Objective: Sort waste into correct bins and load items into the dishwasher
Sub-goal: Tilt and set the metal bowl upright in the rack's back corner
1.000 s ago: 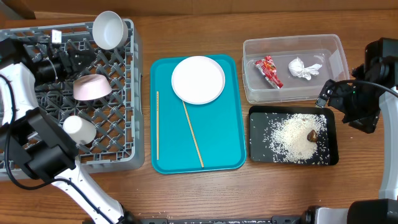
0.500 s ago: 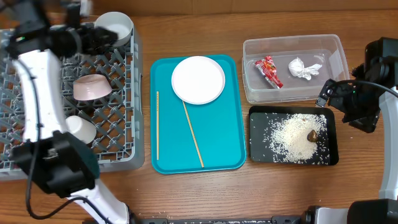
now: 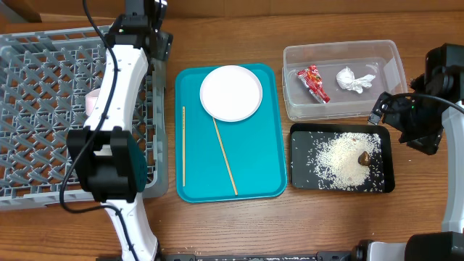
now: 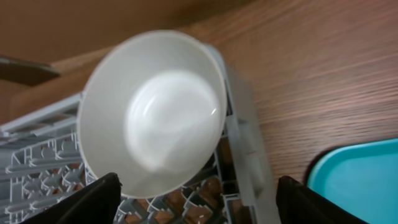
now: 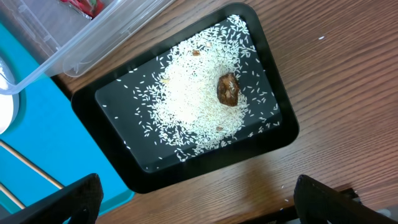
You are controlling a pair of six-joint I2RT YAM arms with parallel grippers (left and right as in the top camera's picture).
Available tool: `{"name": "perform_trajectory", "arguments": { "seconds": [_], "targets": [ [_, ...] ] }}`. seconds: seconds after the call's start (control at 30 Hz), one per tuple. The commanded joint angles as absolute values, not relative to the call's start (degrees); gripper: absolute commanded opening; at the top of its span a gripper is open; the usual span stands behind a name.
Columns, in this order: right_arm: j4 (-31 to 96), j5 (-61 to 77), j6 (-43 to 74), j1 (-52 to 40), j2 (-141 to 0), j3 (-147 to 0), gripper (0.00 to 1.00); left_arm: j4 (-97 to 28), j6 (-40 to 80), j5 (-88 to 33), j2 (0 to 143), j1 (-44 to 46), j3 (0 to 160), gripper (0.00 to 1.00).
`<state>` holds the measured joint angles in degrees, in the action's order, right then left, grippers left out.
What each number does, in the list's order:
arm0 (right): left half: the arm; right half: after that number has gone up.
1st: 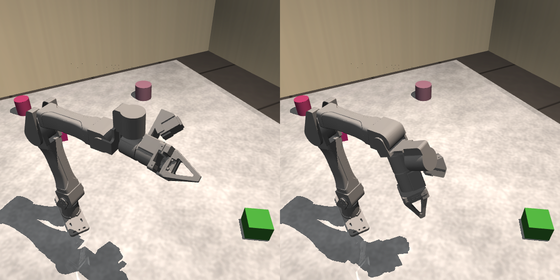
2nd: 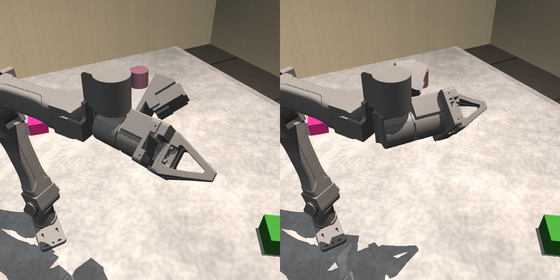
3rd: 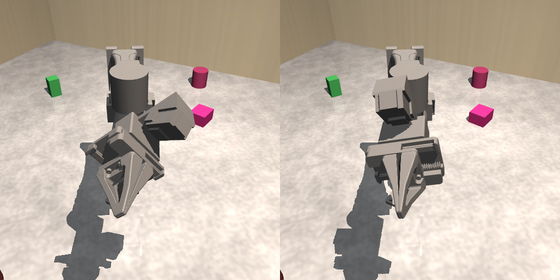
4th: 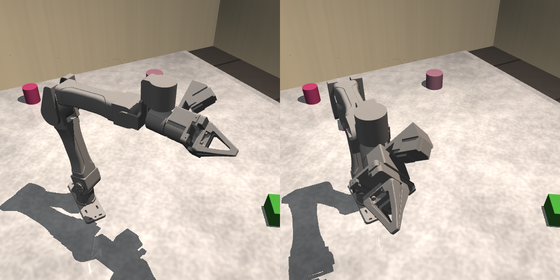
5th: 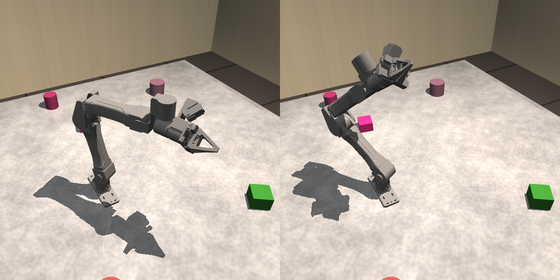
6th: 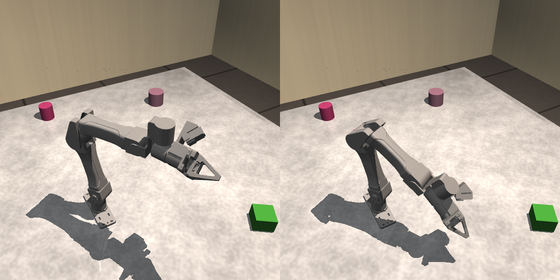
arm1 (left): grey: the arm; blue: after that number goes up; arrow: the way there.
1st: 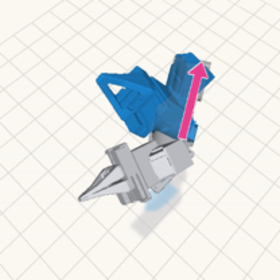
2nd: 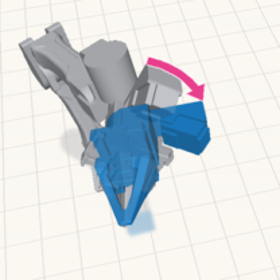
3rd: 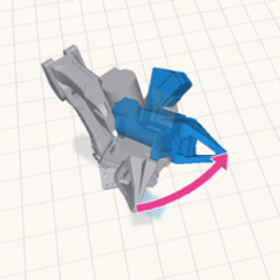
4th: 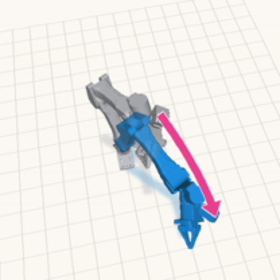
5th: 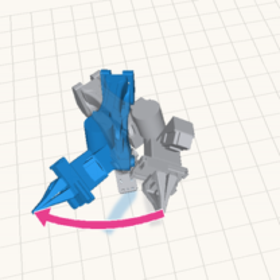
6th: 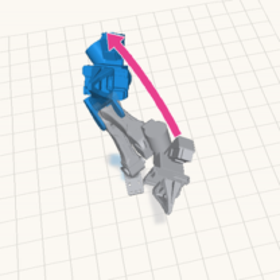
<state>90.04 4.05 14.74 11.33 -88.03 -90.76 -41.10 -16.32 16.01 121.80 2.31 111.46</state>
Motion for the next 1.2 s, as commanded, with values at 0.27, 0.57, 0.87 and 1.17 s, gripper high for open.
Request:
{"name": "perform_trajectory", "arguments": {
  "seconds": [0.27,0.57,0.87,1.17],
  "targets": [
    [90.32,3.53,14.61,11.49,-87.11,-92.27,1.0,-39.97,-16.1,18.41,126.13,0.51,111.59,0.58],
    [90.41,3.53,14.63,11.49,-87.11,-92.27,1.0,-39.9,-16.08,13.54,126.98,0.38,111.59,0.43],
    [90.41,3.53,14.61,11.49,-87.11,-92.27,1.0,-39.79,-12.95,19.38,127.81,0.4,111.61,0.04],
    [90.39,3.53,14.63,11.49,-87.11,-92.27,1.0,-40.07,-11.44,19.99,126.56,0.49,111.81,0.04]
  ]
}}
